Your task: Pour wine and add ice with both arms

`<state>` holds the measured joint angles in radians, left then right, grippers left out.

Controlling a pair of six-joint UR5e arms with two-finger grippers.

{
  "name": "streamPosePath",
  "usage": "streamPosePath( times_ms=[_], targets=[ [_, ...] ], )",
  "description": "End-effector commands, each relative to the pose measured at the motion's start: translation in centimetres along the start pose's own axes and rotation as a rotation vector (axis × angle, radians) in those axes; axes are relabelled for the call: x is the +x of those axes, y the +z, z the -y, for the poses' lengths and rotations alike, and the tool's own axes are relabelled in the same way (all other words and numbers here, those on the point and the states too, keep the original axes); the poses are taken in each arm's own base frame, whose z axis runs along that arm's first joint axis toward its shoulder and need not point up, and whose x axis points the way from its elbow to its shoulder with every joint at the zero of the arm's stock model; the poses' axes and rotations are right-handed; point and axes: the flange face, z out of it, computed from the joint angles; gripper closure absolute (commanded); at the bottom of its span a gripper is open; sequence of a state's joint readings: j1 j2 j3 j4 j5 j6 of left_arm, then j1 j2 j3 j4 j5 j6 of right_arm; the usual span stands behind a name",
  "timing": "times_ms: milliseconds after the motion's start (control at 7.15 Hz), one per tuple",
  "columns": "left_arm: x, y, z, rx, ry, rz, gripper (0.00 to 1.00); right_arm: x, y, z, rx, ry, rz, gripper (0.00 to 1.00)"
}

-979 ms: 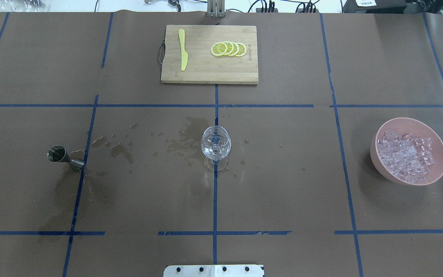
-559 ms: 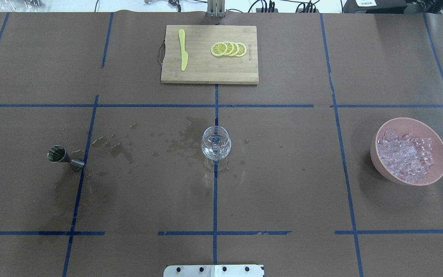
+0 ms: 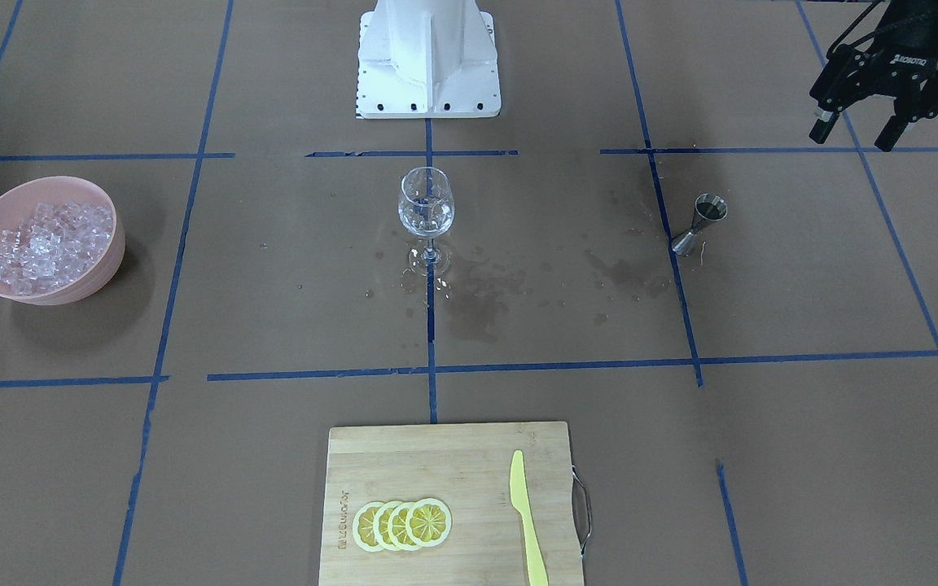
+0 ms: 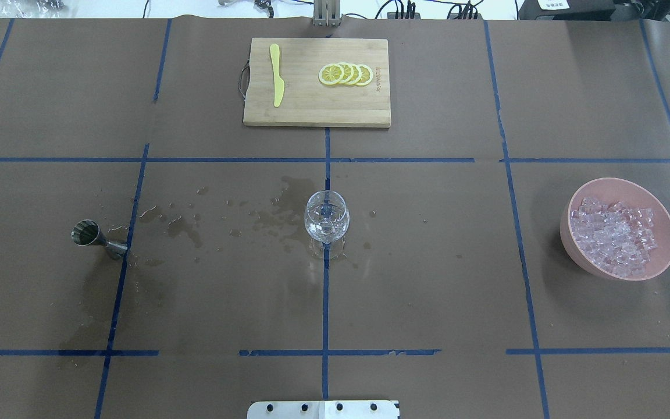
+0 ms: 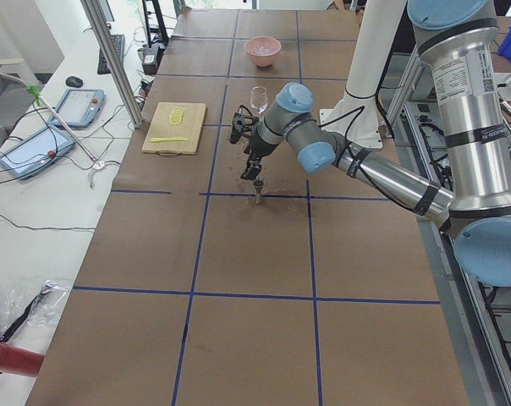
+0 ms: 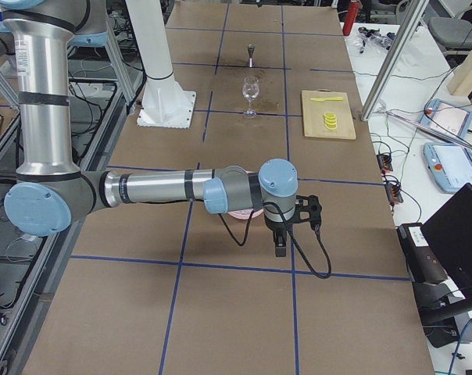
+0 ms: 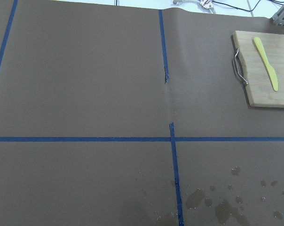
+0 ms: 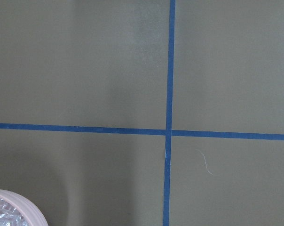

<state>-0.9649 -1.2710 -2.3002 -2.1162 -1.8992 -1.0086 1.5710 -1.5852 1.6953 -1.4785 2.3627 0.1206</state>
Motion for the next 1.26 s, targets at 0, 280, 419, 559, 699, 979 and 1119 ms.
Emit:
streamPosePath(
  times_ms=[0, 280, 419, 559, 699, 979, 1119],
  targets=[
    [3.4, 2.2, -5.2, 0.028, -0.087, 0.011, 0.01, -0.3, -0.1, -0.2, 0.0, 0.028, 0.008, 0.0],
    [7.2, 4.4, -10.0, 0.066, -0.165, 0.01, 0.02, -0.5, -0.2, 0.1, 0.002, 0.023, 0.01, 0.0],
    [7.2, 4.9, -11.2, 0.113, -0.156, 0.034, 0.02, -1.1, -0.2, 0.4, 0.003, 0.014, 0.014, 0.0],
    [7.8, 5.3, -12.8, 0.18, -0.171, 0.044, 0.05, -1.9, -0.7, 0.4, 0.004, 0.007, 0.05, 0.0],
    [8.4, 5.8, -14.4, 0.214, -0.19, 0.042, 0.06, -2.6, -1.0, 0.3, 0.004, 0.006, 0.086, 0.0],
    [8.9, 6.8, -16.7, 0.257, -0.224, 0.09, 0.04, -4.5, -2.4, 0.1, 0.021, 0.06, 0.092, 0.0],
    [9.3, 7.0, -17.6, 0.29, -0.194, 0.089, 0.02, -6.7, -2.8, 0.1, 0.024, 0.099, 0.1, 0.0]
  ],
)
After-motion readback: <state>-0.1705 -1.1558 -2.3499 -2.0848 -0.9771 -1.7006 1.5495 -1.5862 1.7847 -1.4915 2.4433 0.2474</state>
